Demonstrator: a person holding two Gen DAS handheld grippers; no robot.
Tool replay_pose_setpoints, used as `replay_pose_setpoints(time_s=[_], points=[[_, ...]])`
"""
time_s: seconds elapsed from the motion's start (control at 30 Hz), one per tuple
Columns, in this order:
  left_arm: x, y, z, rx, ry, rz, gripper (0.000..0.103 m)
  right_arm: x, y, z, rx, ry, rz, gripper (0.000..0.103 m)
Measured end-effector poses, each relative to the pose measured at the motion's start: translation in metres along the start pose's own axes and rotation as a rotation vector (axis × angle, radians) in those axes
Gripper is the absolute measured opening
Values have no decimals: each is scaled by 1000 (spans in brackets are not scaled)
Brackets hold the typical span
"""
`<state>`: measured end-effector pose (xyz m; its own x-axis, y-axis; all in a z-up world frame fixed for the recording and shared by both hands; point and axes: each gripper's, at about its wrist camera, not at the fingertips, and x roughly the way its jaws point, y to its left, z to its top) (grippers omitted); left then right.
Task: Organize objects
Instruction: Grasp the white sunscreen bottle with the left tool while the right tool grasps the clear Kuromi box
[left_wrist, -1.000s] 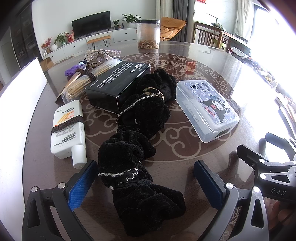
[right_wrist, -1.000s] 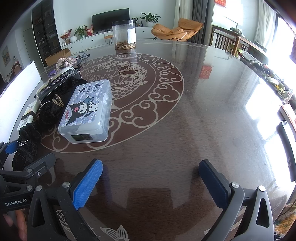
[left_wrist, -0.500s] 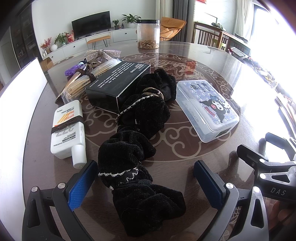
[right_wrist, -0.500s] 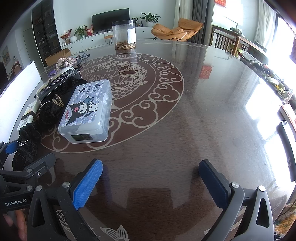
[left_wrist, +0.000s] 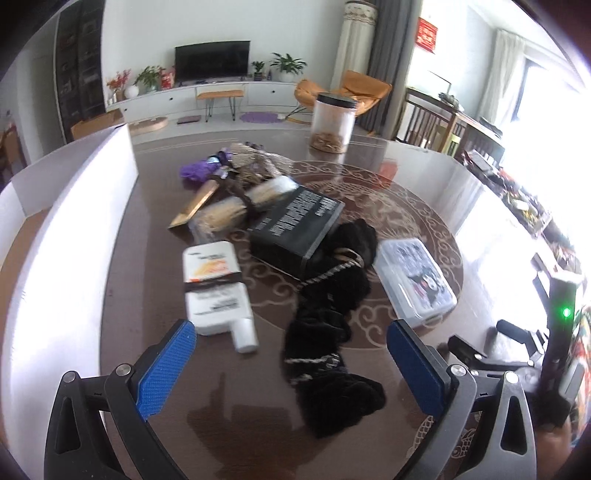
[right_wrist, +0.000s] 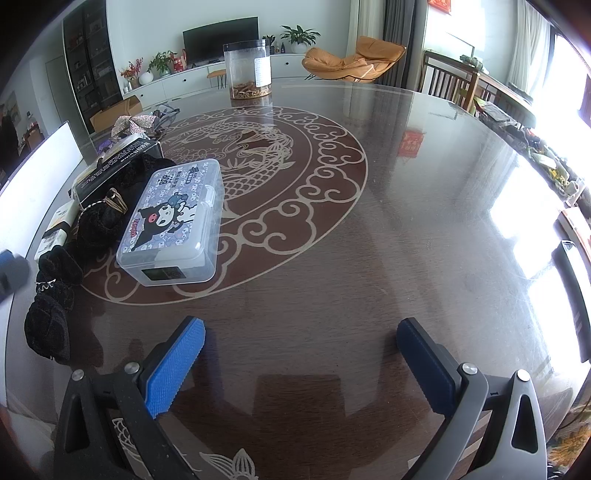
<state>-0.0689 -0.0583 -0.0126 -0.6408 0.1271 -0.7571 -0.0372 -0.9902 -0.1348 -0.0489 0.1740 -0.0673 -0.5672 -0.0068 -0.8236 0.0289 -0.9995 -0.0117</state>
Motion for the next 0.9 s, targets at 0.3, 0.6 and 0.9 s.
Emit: replay_pose_setpoints(time_s=[0.3,0.6,0.9], points=[[59,37,31,-84,198,84,103,0,0,0,0,0,0,103],[107,62,43,-134,236,193,103,0,0,0,0,-1,0,103],[111,53,35,-14,183,181,99,-1,0,0,0,-1,4,103]])
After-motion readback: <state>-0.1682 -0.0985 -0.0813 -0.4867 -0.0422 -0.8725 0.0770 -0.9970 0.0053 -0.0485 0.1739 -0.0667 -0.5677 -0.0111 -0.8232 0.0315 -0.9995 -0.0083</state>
